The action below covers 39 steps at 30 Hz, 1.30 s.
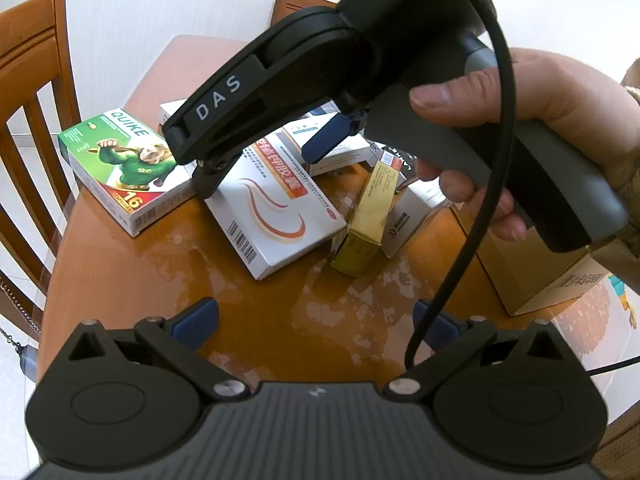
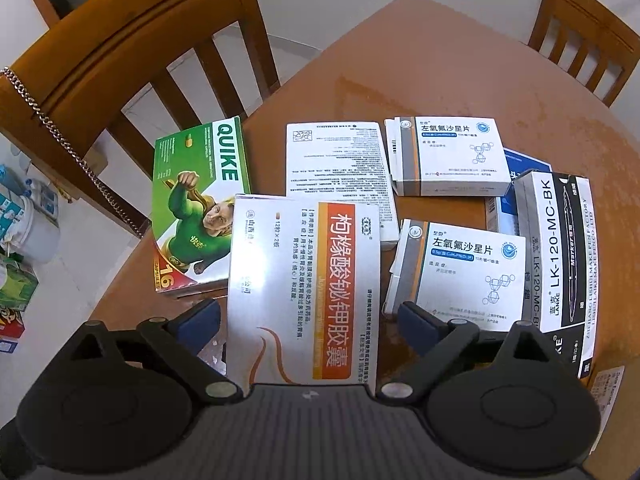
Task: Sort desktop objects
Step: 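Close the right gripper on the white-orange capsule box and lift it, then carry the white-orange capsule box with the right gripper toward the cardboard box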
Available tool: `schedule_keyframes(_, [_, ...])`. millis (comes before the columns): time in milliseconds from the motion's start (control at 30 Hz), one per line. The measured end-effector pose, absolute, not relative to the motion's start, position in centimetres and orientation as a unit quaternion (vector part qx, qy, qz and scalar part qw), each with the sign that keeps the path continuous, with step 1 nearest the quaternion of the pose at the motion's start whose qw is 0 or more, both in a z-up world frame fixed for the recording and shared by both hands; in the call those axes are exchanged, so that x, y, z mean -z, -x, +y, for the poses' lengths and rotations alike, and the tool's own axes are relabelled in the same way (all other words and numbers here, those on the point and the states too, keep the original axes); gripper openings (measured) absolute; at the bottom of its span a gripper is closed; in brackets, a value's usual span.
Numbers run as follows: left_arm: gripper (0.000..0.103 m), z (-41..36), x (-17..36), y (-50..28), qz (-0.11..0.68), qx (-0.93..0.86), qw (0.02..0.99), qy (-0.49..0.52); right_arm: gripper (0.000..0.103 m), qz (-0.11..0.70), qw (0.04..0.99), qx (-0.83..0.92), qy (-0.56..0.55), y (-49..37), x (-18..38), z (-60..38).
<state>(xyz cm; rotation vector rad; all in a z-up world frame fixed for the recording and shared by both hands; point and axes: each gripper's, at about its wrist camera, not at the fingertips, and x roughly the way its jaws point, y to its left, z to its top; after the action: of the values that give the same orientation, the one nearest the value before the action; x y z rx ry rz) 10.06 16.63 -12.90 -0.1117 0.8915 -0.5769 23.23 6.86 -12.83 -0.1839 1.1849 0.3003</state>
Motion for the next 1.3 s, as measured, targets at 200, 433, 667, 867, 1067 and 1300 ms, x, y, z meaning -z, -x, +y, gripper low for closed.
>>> schedule_keyframes(200, [0.103,16.9,12.6,-9.6,0.424,0.276,0.861,0.053,0.085,0.556,0.814,-0.146,0.081,-23.1,12.9,6.5])
schedule_keyframes(433, [0.103,16.9,12.4,-9.3,0.423,0.275,0.862,0.052,0.085,0.560,0.813,-0.147,0.072,-22.9,13.0,6.1])
schedule_keyframes(667, [0.103,17.0,11.8,-8.9,0.421,0.274,0.863,0.046,0.085,0.562,0.812,-0.156,0.027,-22.7,12.4,4.9])
schedule_keyframes(867, [0.103,16.9,11.0,-8.4,0.418,0.274,0.865,0.046,0.085,0.559,0.809,-0.171,-0.057,-22.2,11.3,2.7])
schedule_keyframes(1067, [0.103,16.4,9.7,-7.8,0.411,0.280,0.867,0.036,0.084,0.543,0.802,-0.191,-0.156,-21.4,9.9,-0.5])
schedule_keyframes(1300, [0.103,15.7,8.5,-8.3,0.395,0.274,0.877,0.021,0.084,0.527,0.805,-0.184,-0.199,-20.4,9.0,-3.3])
